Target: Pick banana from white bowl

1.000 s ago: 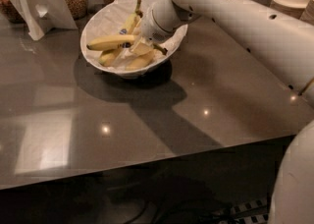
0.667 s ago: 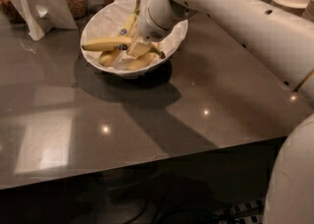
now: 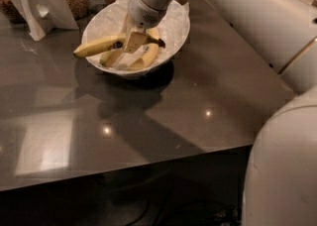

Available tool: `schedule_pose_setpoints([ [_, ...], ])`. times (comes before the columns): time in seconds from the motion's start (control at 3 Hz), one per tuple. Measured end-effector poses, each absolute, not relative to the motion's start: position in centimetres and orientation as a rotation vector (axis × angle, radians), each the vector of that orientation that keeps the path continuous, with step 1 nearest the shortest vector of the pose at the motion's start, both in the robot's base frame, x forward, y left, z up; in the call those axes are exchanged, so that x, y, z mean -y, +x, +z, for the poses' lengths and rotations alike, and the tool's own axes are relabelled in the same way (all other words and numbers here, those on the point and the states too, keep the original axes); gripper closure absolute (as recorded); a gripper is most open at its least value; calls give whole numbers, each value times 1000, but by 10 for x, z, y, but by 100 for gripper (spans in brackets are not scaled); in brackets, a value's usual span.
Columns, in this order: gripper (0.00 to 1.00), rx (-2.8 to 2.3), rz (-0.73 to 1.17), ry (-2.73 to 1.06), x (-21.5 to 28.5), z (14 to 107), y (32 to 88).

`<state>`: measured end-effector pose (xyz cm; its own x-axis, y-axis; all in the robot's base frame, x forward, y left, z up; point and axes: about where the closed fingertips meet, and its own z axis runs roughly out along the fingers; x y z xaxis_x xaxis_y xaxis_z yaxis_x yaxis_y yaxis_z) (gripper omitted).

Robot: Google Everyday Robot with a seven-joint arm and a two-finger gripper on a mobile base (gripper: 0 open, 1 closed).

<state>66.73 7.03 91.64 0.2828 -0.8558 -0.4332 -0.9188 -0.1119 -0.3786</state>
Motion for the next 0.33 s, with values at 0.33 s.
schedule_pose_setpoints([
  [0.33,100,-1538,178,-2024,-70,939,655],
])
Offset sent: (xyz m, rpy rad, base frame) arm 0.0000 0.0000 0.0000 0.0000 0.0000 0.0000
